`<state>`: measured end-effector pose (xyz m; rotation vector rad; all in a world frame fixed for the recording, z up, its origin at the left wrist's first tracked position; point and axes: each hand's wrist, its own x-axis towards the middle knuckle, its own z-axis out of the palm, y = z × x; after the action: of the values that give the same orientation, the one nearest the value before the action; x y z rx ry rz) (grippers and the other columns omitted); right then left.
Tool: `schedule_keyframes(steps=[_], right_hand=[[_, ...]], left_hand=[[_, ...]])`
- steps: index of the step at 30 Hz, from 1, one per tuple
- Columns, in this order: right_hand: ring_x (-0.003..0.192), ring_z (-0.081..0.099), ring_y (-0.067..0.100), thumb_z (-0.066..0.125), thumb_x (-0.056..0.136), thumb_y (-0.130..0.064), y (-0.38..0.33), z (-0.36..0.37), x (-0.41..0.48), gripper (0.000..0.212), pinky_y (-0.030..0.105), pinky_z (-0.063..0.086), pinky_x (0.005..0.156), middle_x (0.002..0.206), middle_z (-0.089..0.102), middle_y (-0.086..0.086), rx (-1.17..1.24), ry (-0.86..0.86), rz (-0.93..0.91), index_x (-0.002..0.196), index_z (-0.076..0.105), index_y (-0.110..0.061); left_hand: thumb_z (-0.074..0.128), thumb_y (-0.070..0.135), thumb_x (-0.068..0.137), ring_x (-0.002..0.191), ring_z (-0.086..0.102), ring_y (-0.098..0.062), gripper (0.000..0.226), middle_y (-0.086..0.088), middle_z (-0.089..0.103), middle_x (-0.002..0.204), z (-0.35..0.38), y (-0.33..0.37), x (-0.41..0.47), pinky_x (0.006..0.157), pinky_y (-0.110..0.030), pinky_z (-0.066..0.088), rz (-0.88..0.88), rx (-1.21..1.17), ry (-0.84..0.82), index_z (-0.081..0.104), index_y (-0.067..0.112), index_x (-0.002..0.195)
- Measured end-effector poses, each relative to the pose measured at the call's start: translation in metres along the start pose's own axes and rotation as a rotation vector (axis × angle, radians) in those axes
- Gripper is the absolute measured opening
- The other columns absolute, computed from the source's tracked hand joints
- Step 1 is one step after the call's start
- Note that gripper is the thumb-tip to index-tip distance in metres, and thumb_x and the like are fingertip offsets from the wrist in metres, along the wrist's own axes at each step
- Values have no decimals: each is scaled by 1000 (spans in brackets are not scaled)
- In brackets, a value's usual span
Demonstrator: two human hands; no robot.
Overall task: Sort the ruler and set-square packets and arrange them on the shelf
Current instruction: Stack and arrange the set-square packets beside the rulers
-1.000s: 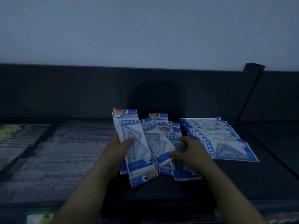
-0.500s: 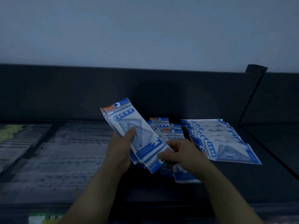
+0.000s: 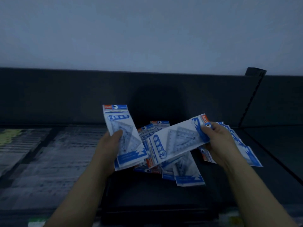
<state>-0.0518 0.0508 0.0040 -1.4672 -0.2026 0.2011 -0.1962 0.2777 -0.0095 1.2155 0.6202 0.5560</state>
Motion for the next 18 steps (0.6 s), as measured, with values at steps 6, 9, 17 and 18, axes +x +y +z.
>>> schedule_keyframes(steps=[6, 9, 17, 18], right_hand=[[60, 63, 14, 53, 96, -14, -4, -3, 7, 13, 29, 52, 51, 74, 69, 4, -38, -21, -8, 88, 63, -13], [59, 65, 13, 54, 96, -13, -9, -3, 9, 10, 26, 53, 48, 71, 70, 3, 49, -40, 3, 90, 62, -10], [48, 61, 10, 63, 90, -12, -15, 23, 5, 8, 21, 45, 41, 67, 67, 5, -111, -201, -1, 83, 64, -9], [45, 60, 9, 65, 89, -12, -15, 29, 5, 8, 20, 44, 39, 66, 67, 6, -143, -190, -10, 82, 64, -8]], left_hand=[[47, 27, 100, 83, 69, -28, 18, -11, 70, 100, 2, 1, -3, 69, -40, 57, 41, 143, -78, 60, 20, 110], [45, 27, 101, 88, 69, -29, 20, -11, 69, 104, 2, 2, -2, 76, -45, 56, 53, 103, -73, 58, 20, 115], [48, 21, 100, 78, 70, -23, 15, -5, 71, 91, 21, 1, -8, 70, -34, 56, -34, 228, -320, 62, 17, 105], [49, 24, 99, 82, 70, -24, 15, -5, 72, 94, 25, 0, -9, 73, -36, 56, -46, 231, -357, 62, 19, 105]])
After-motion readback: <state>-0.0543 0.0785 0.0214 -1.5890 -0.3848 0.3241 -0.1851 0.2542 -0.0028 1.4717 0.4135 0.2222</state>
